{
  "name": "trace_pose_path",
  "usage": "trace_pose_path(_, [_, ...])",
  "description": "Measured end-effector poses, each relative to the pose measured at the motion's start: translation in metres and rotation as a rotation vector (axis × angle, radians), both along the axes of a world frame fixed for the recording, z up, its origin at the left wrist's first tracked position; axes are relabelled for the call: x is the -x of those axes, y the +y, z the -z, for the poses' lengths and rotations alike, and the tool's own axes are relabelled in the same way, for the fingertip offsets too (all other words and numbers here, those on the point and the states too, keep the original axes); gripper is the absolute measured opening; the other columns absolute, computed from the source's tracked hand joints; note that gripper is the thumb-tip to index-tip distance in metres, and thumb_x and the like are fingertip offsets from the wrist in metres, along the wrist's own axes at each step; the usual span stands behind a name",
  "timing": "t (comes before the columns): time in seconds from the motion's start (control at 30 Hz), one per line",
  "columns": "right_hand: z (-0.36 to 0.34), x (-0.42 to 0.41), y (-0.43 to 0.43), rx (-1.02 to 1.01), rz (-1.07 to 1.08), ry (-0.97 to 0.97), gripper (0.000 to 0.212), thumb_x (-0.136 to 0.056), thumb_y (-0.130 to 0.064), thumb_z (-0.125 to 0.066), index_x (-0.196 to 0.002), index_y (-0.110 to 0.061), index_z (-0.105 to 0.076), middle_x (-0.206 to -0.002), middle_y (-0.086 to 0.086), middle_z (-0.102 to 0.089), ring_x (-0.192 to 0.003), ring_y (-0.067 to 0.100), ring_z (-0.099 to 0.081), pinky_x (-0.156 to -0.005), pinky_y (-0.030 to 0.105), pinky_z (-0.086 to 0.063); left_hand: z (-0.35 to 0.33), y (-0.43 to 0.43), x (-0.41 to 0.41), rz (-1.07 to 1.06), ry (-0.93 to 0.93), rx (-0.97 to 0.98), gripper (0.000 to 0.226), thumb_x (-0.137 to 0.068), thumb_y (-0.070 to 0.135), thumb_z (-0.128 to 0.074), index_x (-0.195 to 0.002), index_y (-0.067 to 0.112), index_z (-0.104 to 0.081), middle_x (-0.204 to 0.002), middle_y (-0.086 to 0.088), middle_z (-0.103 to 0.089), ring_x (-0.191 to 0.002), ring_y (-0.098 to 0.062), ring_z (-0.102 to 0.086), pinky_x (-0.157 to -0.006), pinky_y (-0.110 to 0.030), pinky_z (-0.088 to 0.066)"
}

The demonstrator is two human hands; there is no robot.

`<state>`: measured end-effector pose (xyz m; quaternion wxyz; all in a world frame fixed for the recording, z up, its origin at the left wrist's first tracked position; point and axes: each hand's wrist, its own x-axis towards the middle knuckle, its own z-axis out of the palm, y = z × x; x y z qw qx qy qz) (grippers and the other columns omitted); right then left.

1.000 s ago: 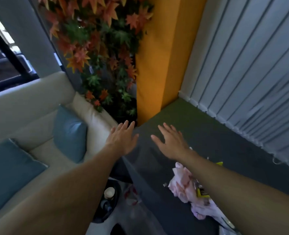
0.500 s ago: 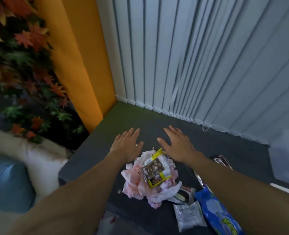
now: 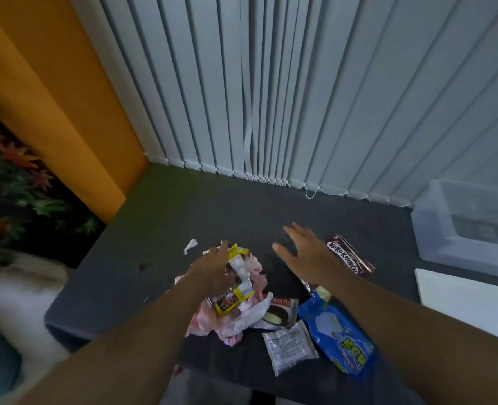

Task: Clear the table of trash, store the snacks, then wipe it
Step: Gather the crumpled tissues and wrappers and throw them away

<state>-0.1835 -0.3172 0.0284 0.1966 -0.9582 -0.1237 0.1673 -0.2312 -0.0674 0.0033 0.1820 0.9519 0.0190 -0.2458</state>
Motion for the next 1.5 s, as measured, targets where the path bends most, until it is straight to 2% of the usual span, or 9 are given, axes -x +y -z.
trace_pose_path(0.13, [0.009,0.003,-0.005,-0.004,-0.007,0.018,0.075,-0.094,-0.070,-0.031,-0.156,-0.029,-0.023,-0.166,-0.003,-0.016,-0.152,0.023,-0.013,-0.119,0.054,-0.021,0.021,0.005,-0.004,-0.011,0.017,-0.060,0.092,-0.069,0.053,-0.056,-0.151,0.020,-0.033,-0.151,-0.009,-0.038,-0.133,-0.033,-0.042,-0.105,-0.049,-0.042])
trace_pose_path(0.27, [0.012,0.003,-0.005,-0.017,-0.027,0.025,0.075,-0.094,-0.071,-0.030,-0.155,-0.029,-0.023,-0.165,-0.002,-0.018,-0.152,0.023,-0.015,-0.118,0.055,-0.024,0.022,0.005,-0.009,-0.007,0.041,-0.052,0.043,-0.079,0.036,-0.065,-0.117,0.016,-0.060,-0.120,-0.010,-0.057,-0.119,-0.028,-0.049,-0.095,-0.042,-0.048])
trace_pose_path(0.6, [0.017,-0.005,0.003,-0.030,-0.055,0.040,0.073,-0.095,-0.070,-0.032,-0.155,-0.028,-0.024,-0.164,-0.002,-0.021,-0.151,0.024,-0.017,-0.117,0.057,-0.025,0.019,-0.002,-0.006,0.058,0.094,-0.103,0.065,-0.074,0.045,-0.078,-0.128,0.021,-0.052,-0.129,-0.004,-0.057,-0.117,-0.028,-0.053,-0.095,-0.039,-0.047])
trace_pose_path(0.77, [0.023,-0.009,0.004,-0.059,-0.043,0.063,0.075,-0.092,-0.072,-0.031,-0.154,-0.030,-0.025,-0.163,-0.003,-0.024,-0.151,0.022,-0.019,-0.117,0.056,-0.026,0.004,-0.002,-0.009,0.069,0.011,0.049,0.031,-0.090,0.023,-0.067,-0.117,0.008,-0.063,-0.124,-0.009,-0.062,-0.117,-0.027,-0.056,-0.082,-0.024,-0.037])
trace_pose_path(0.9, [0.024,-0.007,0.013,-0.079,-0.071,0.062,0.075,-0.094,-0.070,-0.034,-0.154,-0.027,-0.026,-0.162,0.000,-0.027,-0.149,0.021,-0.025,-0.118,0.050,-0.027,-0.015,0.011,-0.008,-0.042,-0.126,0.186,0.006,-0.092,0.021,-0.062,-0.089,0.023,-0.057,-0.095,-0.004,-0.062,-0.104,-0.031,-0.062,-0.074,-0.027,-0.037])
trace_pose_path(1.03, [0.030,-0.004,0.033,-0.082,-0.121,0.079,0.085,-0.088,-0.078,-0.038,-0.154,-0.027,-0.026,-0.162,-0.001,-0.027,-0.149,0.020,-0.025,-0.118,0.046,-0.028,-0.027,0.026,-0.001,-0.197,-0.231,0.181,0.021,-0.096,0.028,-0.056,-0.115,0.020,-0.054,-0.105,-0.009,-0.065,-0.100,-0.034,-0.059,-0.081,-0.035,-0.042])
trace_pose_path(1.3, [0.046,0.002,0.100,-0.053,-0.146,0.253,0.115,-0.067,-0.062,-0.075,-0.153,-0.045,-0.001,-0.164,-0.010,0.013,-0.152,0.022,-0.004,-0.119,0.052,-0.024,-0.025,0.078,0.025,-0.420,-0.217,0.154,0.019,-0.089,0.032,-0.058,-0.096,0.019,-0.046,-0.091,-0.005,-0.061,-0.088,-0.033,-0.060,-0.073,-0.039,-0.047])
trace_pose_path(1.4, [0.062,0.002,0.120,-0.014,-0.110,0.238,0.110,-0.074,-0.036,-0.079,-0.152,-0.042,-0.003,-0.164,-0.001,-0.003,-0.149,0.031,-0.016,-0.116,0.050,-0.031,-0.023,0.099,0.038,-0.537,-0.221,0.185,0.021,-0.087,0.035,-0.061,-0.098,0.021,-0.050,-0.092,-0.002,-0.063,-0.087,-0.028,-0.061,-0.075,-0.039,-0.050])
trace_pose_path(1.5, [0.074,0.003,0.128,0.063,-0.123,0.173,0.086,-0.085,-0.016,-0.067,-0.152,-0.035,-0.017,-0.147,0.009,-0.041,-0.131,0.036,-0.044,-0.105,0.048,-0.044,-0.019,0.117,0.050,-0.662,-0.264,0.234,0.018,-0.088,0.034,-0.062,-0.099,0.023,-0.053,-0.096,0.001,-0.064,-0.089,-0.025,-0.061,-0.075,-0.035,-0.047])
